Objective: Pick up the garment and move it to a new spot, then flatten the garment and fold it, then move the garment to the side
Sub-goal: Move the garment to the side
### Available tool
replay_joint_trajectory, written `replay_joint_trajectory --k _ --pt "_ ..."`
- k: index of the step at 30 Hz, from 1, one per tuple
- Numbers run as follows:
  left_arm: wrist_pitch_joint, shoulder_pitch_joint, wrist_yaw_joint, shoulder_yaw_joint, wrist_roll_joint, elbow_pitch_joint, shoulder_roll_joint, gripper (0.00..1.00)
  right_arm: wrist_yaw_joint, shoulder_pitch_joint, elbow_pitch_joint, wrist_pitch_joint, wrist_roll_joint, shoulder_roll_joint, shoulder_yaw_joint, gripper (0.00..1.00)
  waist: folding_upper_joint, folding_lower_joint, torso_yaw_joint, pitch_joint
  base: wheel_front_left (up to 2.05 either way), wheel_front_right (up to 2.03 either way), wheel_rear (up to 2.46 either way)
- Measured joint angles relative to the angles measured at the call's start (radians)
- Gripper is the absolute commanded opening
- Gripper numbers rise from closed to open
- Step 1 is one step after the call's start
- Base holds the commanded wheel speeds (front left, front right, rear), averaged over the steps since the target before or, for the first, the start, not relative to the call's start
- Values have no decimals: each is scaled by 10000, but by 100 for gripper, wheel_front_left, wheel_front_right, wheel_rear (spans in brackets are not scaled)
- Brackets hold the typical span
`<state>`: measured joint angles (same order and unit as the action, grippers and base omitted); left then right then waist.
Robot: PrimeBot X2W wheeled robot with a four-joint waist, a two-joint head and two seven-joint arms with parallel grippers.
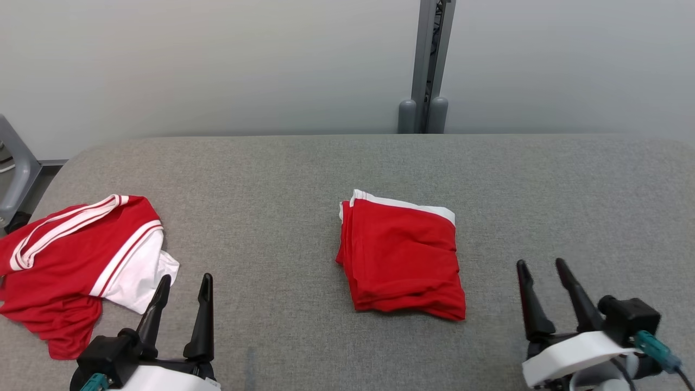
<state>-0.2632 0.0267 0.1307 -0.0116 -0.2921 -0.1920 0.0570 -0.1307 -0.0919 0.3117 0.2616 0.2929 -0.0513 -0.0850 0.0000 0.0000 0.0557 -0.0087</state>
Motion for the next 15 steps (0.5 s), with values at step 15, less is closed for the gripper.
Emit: replay_joint_trajectory --k 15 --pt "0 -369 0 -194 -293 -107 -12 100 0 -3045 2615 -2535 809 -449 -1546 100 0 0 303 543 0 0 0"
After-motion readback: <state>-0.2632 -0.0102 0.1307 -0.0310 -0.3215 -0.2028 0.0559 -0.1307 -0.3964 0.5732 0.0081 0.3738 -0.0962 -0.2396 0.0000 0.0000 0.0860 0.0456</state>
